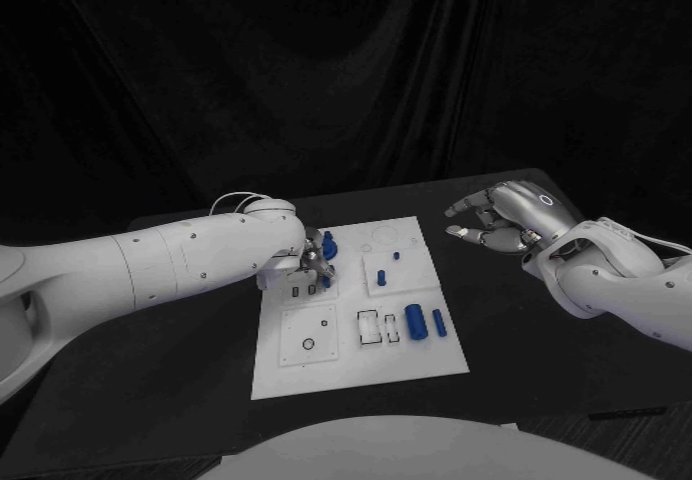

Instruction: Assemble the parts on the task board

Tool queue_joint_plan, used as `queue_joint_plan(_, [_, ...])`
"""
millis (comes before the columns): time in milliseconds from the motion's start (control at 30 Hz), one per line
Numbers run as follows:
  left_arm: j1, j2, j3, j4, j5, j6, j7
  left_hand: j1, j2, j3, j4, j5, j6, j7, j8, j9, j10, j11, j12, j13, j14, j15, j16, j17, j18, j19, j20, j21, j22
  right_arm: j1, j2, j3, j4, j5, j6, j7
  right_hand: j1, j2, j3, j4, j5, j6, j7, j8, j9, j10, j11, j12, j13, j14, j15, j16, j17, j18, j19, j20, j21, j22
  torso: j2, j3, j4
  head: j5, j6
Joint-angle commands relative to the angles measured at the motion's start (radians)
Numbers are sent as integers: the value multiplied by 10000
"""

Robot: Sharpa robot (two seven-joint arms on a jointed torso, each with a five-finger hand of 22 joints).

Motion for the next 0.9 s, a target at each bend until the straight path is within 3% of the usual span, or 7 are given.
queue_joint_plan(33, [-25,-3,10,26,6,-100,258,-9,-162,339,-143,89,58,-16,-87,60,1045,-66,35,2624,1020,-27,27,2635,5,-28,-48,-46,1146,-27,-11,7,5,-10,-165,-73,51,-35,44,-3,45,64,5,-47,-13,123,70,5,641,489,71,40,8,-17,8,92,20,1505,-4,7,2,12,-2])
queue_joint_plan(267, [-33,-60,10,52,6,-89,236,-460,-516,1449,-478,233,112,6,-286,285,1045,-53,35,2624,1020,-10,27,2635,10,-35,-38,-90,1170,-32,-26,7,13,-10,-181,-77,134,-61,74,-63,28,92,7,-62,-23,127,70,10,641,496,73,57,16,-18,16,98,44,1511,-13,25,12,14,-2])
queue_joint_plan(533, [-47,-190,10,115,6,-160,242,-947,-873,2629,-901,365,154,20,-449,585,1045,-43,35,2624,1020,-3,27,2635,17,-45,-27,-147,1196,-51,-41,7,10,-10,-191,-75,215,-93,100,-122,-51,125,10,-78,-35,120,72,-5,623,491,75,41,-11,-12,10,104,21,1505,-12,12,11,45,-2])
queue_joint_plan(900, [-58,-359,9,208,6,-326,144,-1417,-1159,4025,-1466,1115,205,39,-541,977,1045,-38,35,2624,1020,-3,27,2635,10,10,-35,-162,1282,-100,-61,7,-24,-10,-181,-91,222,-93,103,-127,-60,129,10,-80,-36,120,73,-7,620,492,75,49,-3,-12,10,104,23,1505,-12,9,20,98,-2])
